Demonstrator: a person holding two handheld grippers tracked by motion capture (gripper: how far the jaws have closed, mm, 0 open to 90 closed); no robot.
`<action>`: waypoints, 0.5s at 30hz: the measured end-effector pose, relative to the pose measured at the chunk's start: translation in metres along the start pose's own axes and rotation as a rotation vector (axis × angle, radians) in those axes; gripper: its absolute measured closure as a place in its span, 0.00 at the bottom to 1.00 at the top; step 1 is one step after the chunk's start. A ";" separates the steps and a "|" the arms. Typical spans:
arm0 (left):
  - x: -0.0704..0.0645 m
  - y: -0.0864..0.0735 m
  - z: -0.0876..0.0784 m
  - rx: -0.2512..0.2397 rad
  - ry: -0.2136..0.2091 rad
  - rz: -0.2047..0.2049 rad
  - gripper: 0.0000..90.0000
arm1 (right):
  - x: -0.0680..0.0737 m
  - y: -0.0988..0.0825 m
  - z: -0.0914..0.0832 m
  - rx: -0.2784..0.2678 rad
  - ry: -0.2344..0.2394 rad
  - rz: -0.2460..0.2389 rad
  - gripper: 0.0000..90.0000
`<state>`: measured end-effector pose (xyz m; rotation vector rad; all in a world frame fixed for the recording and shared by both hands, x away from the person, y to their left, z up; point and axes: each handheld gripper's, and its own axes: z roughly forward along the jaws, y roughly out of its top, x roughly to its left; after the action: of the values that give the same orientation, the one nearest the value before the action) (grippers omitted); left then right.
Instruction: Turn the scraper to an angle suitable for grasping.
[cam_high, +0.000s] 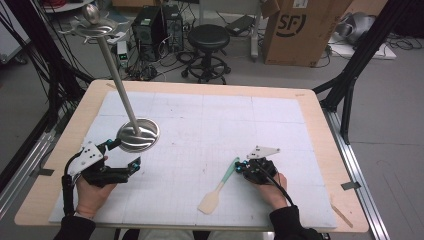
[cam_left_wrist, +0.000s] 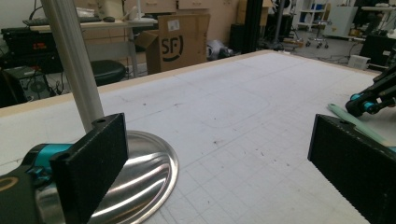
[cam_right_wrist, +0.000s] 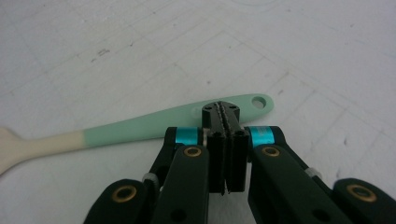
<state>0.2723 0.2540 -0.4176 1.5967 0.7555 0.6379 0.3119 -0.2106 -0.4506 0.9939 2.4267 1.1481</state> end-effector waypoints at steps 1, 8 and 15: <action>0.000 0.000 0.000 -0.002 0.001 0.001 0.06 | 0.003 0.003 0.004 0.002 -0.008 -0.004 0.99; 0.002 0.000 0.001 0.003 0.004 -0.007 0.04 | 0.007 0.008 -0.008 -0.046 0.019 0.012 0.99; 0.002 -0.001 0.001 0.004 0.003 -0.008 0.04 | 0.048 0.012 -0.009 -0.021 0.131 -0.078 0.99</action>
<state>0.2746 0.2549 -0.4183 1.5955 0.7660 0.6336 0.2781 -0.1768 -0.4334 0.8350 2.5243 1.2445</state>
